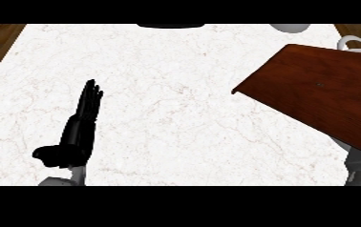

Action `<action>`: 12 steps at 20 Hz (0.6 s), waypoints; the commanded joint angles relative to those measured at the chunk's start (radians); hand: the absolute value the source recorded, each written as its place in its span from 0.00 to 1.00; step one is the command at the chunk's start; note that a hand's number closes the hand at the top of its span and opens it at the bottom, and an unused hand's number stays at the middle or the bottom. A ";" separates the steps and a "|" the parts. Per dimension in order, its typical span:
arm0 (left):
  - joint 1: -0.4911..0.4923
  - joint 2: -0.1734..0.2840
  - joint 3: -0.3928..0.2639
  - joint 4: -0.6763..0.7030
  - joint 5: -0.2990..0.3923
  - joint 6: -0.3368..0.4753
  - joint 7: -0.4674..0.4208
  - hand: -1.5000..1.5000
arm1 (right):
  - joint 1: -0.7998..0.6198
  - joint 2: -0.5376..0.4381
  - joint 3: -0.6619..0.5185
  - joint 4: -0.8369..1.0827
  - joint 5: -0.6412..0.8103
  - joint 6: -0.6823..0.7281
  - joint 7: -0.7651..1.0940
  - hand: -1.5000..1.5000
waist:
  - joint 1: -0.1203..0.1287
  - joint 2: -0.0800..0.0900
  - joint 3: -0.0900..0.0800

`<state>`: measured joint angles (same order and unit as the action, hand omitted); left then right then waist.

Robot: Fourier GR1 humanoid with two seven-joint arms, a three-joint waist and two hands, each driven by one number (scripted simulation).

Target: Pick the lemon from the tray and place it in the pot

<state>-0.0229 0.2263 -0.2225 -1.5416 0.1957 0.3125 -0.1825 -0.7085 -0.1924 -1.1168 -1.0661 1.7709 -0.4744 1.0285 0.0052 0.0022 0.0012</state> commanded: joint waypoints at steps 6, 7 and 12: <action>0.012 0.014 0.010 -0.068 -0.005 0.020 0.056 0.50 | 0.033 0.097 0.006 -0.278 -0.071 -0.434 0.021 0.00 | -0.003 -0.009 0.000; 0.032 -0.022 -0.014 -0.032 -0.027 0.036 0.013 0.50 | 0.100 0.139 0.006 -0.340 -0.102 -0.440 -0.010 0.00 | -0.019 -0.010 -0.001; 0.024 -0.044 -0.021 -0.002 -0.014 0.004 0.009 0.50 | 0.173 0.190 0.036 -0.423 -0.124 -0.524 0.006 0.00 | -0.007 -0.004 -0.002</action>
<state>-0.0080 0.2091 -0.2293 -1.5645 0.1827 0.3241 -0.1608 -0.5817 -0.0375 -1.1080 -1.4102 1.6673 -0.8745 0.9867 -0.0025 -0.0027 0.0003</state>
